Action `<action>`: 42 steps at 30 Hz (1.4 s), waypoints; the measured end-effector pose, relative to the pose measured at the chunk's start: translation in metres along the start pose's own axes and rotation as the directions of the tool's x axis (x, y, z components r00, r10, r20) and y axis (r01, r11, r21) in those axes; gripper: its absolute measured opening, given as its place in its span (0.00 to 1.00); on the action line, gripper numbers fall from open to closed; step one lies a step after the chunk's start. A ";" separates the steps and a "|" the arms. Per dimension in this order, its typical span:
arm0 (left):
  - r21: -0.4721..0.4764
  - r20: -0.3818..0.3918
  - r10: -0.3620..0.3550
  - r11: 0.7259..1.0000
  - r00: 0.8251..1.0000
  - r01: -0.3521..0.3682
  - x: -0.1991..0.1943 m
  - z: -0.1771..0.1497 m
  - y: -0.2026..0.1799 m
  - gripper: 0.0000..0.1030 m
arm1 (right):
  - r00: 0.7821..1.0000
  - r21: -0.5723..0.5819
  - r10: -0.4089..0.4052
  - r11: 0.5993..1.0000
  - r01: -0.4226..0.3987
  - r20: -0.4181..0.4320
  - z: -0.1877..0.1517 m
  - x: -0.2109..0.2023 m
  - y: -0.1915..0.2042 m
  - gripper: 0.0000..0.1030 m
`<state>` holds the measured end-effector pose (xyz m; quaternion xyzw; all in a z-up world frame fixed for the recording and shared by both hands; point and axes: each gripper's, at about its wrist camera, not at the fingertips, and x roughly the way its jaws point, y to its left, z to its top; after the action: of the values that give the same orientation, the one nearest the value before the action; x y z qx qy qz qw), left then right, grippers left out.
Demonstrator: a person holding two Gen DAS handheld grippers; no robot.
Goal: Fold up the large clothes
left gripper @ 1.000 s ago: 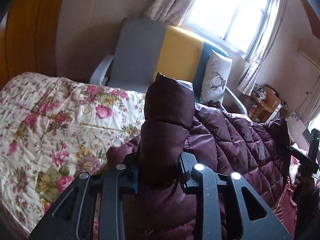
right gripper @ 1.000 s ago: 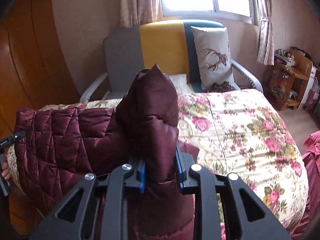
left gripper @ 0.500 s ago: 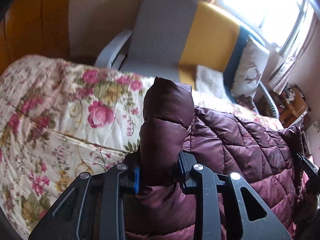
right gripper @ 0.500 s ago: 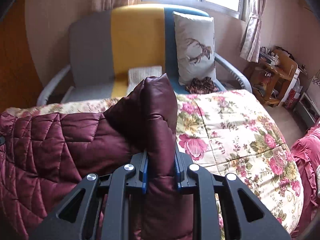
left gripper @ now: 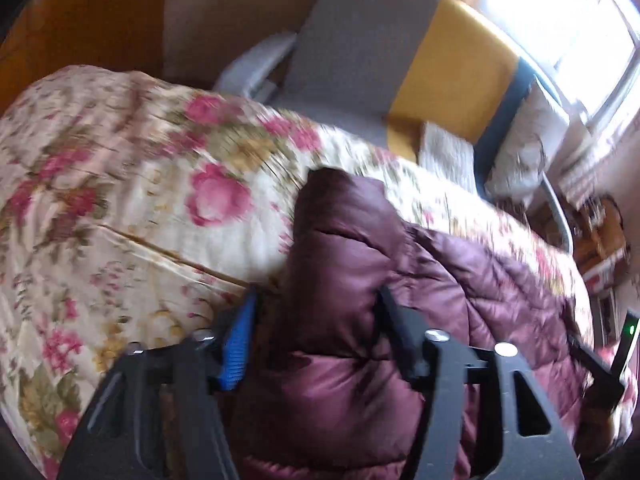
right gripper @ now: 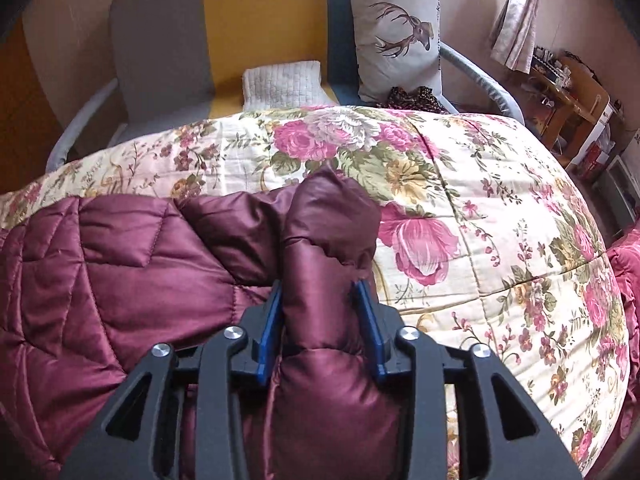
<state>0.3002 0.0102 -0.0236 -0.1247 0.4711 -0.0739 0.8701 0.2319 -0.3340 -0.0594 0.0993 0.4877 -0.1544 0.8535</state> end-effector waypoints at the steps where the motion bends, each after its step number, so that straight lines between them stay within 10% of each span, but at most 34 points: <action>1: -0.025 0.053 0.005 1.000 0.999 -0.004 -0.018 0.001 0.004 0.67 | 1.000 0.024 0.003 1.000 -0.003 0.020 0.001 -0.009 -0.005 0.59; 9: 0.079 0.342 0.037 0.995 0.939 -0.068 -0.109 -0.021 -0.021 0.67 | 0.971 0.004 0.079 0.997 -0.082 0.226 -0.002 -0.105 0.019 0.70; 16: 0.239 0.176 -0.075 0.971 0.982 0.031 -0.056 -0.029 -0.064 0.64 | 0.972 -0.211 0.185 0.966 -0.152 0.147 -0.022 -0.104 0.099 0.77; 22: 0.072 -0.021 -0.112 0.991 0.993 0.113 0.006 -0.024 -0.033 0.62 | 0.991 -0.105 0.129 0.987 -0.126 0.025 -0.016 -0.042 0.075 0.75; 34: 0.117 0.021 -0.032 0.993 0.999 0.029 0.018 -0.048 -0.036 0.62 | 0.980 -0.004 0.198 0.980 -0.198 -0.021 -0.025 -0.006 0.054 0.75; 42: 0.156 0.172 0.017 0.987 0.985 -0.044 -0.065 -0.062 -0.050 0.72 | 0.971 -0.007 0.224 0.974 -0.224 0.079 -0.033 -0.063 0.051 0.84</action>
<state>0.2121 -0.0305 0.0104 -0.0536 0.3895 -0.0870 0.9153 0.1937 -0.2654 -0.0206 0.1484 0.4391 -0.0612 0.8840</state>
